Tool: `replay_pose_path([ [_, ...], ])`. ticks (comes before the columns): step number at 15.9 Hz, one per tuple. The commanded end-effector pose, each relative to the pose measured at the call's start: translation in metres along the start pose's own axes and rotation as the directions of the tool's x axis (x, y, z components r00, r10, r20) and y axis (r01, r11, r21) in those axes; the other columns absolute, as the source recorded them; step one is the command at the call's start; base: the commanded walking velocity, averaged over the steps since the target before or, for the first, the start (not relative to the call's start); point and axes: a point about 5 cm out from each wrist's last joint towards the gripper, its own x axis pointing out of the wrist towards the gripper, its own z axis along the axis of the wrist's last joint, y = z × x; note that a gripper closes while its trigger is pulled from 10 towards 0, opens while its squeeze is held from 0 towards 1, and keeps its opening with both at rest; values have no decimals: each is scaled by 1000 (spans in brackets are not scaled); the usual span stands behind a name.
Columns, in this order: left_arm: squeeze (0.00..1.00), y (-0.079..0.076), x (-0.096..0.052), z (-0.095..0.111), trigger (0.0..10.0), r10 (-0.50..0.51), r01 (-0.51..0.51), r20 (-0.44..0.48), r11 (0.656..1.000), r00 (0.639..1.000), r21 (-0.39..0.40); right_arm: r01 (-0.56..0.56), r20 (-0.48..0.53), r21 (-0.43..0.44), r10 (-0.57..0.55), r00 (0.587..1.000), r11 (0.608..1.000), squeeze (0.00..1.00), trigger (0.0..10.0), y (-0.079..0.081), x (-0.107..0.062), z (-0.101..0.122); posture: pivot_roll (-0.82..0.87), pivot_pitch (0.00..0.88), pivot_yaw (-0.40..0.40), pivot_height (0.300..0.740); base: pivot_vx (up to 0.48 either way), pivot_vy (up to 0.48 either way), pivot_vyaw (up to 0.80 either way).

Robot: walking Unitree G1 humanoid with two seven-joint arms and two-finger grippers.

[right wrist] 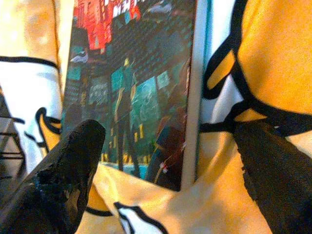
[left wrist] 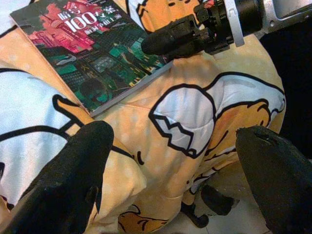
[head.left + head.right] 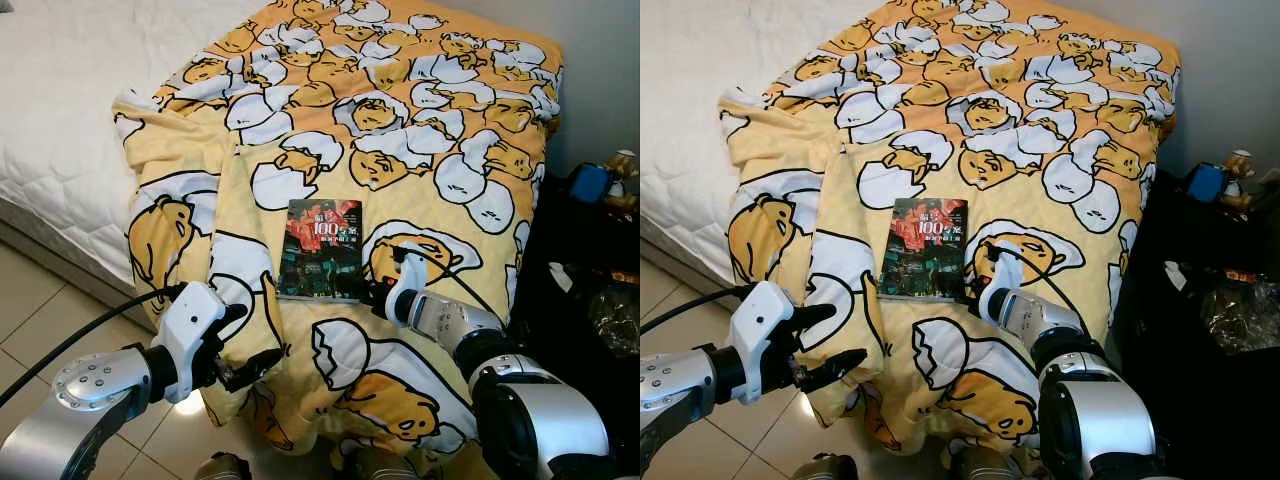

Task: Clean up the room

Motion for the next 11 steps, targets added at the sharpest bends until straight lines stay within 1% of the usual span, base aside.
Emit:
replay_pose_path([
  [1, 0, -3, 1, 1, 10000, -18, 18, 0, 1000, 1000, 5, -33, -42, 69, 36, 998, 997, 0, 10000, 1, 2, -12, -31, 173, -86, 740, 0, 0, 0],
  [2, 0, -3, 1, 1, 10000, -18, 18, 2, 1000, 1000, 5, -48, -41, 81, 51, 998, 996, 0, 10000, 3, 2, -12, -31, 175, -87, 740, 0, 0, 0],
  [3, 0, -1, 0, 3, 10000, -11, 11, 5, 1000, 1000, 9, -100, -37, 130, 105, 994, 986, 0, 10000, 9, 4, -13, -30, 172, -87, 740, 0, 0, 0],
  [4, 0, 0, -1, 3, 10000, -10, 10, 5, 1000, 1000, 10, -112, -38, 138, 119, 992, 984, 0, 10000, 11, 4, -13, -30, 172, -87, 740, 0, 0, 0],
  [5, 0, 1, -1, 4, 10000, 0, 0, 7, 1000, 1000, 9, -129, -50, 116, 135, 990, 985, 0, 10000, 13, 5, -15, -25, 175, -87, 740, 0, 0, 0],
  [8, 0, 1, -3, 1, 10000, 13, -13, 1, 1000, 1000, 8, -119, -68, 99, 126, 990, 988, 0, 10000, 15, 8, -22, -8, 178, -92, 740, 0, 0, 0],
  [9, 0, 1, -4, 1, 10000, 18, -18, -1, 1000, 1000, 6, -99, -78, 87, 106, 991, 991, 0, 10000, 15, 10, -27, -3, 184, -91, 740, 0, 0, 0],
  [11, 0, 2, -5, -1, 10000, 30, -30, -6, 1000, 1000, 5, -69, -81, 94, 77, 994, 993, 0, 10000, 17, 13, -34, 5, 188, -94, 740, 0, 0, 0],
])
